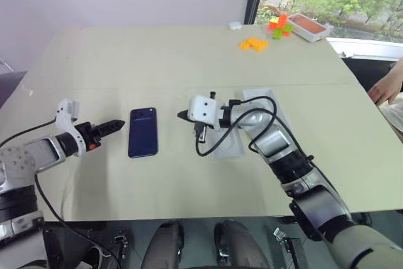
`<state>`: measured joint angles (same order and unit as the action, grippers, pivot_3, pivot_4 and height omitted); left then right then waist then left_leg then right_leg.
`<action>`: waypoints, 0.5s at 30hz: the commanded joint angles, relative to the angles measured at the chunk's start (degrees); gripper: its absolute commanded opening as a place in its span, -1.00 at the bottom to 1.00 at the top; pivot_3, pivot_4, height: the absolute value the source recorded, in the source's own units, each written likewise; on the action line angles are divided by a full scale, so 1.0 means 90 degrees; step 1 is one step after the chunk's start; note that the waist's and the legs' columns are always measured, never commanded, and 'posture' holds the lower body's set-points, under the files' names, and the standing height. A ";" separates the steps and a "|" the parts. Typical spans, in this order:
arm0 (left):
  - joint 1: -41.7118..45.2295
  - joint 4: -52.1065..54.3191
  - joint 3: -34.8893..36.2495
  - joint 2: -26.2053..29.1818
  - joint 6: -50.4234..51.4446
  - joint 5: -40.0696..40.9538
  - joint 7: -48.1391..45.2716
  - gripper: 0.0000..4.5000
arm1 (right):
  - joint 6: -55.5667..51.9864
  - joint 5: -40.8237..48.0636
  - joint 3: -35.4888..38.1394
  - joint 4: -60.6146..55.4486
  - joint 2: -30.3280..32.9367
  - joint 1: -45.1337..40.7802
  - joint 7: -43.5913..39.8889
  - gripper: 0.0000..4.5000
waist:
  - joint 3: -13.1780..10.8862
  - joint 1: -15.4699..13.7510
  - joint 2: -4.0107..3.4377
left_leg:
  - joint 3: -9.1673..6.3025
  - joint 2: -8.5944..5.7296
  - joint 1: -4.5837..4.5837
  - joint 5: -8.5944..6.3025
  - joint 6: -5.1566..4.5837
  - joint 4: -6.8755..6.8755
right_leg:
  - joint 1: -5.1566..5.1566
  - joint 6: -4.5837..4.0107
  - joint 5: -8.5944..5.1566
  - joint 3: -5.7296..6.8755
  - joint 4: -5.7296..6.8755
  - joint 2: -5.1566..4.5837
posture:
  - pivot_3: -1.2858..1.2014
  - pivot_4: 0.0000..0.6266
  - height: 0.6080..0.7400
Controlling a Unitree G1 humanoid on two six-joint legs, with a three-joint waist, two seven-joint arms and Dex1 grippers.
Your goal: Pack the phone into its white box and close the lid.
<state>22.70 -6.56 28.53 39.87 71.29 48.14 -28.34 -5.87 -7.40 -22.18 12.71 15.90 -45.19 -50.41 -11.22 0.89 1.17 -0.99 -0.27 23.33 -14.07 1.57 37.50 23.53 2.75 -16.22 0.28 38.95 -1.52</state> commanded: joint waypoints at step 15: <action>0.0309 -0.0241 -0.0445 -0.0350 0.0299 -0.0280 0.0346 0.53 | -0.0531 -0.0670 -0.0492 0.0971 -0.0703 -0.0390 0.0482 -0.99 | 0.0001 0.0014 0.0002 | 0.0000 -0.0001 0.0002 0.0005 0.0010 -0.0012 | 0.0012 -0.0002 0.0000 -0.0002 0.0002 -0.0001 | 0.03 -0.52 1.00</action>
<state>25.11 -8.29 25.11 37.12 73.28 46.46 -25.95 -10.47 -13.32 -26.60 21.81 10.51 -46.45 -46.36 -11.21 1.02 1.19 -0.99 -0.29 23.34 -14.02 1.66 37.39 23.63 2.73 -16.21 0.27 38.97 -1.52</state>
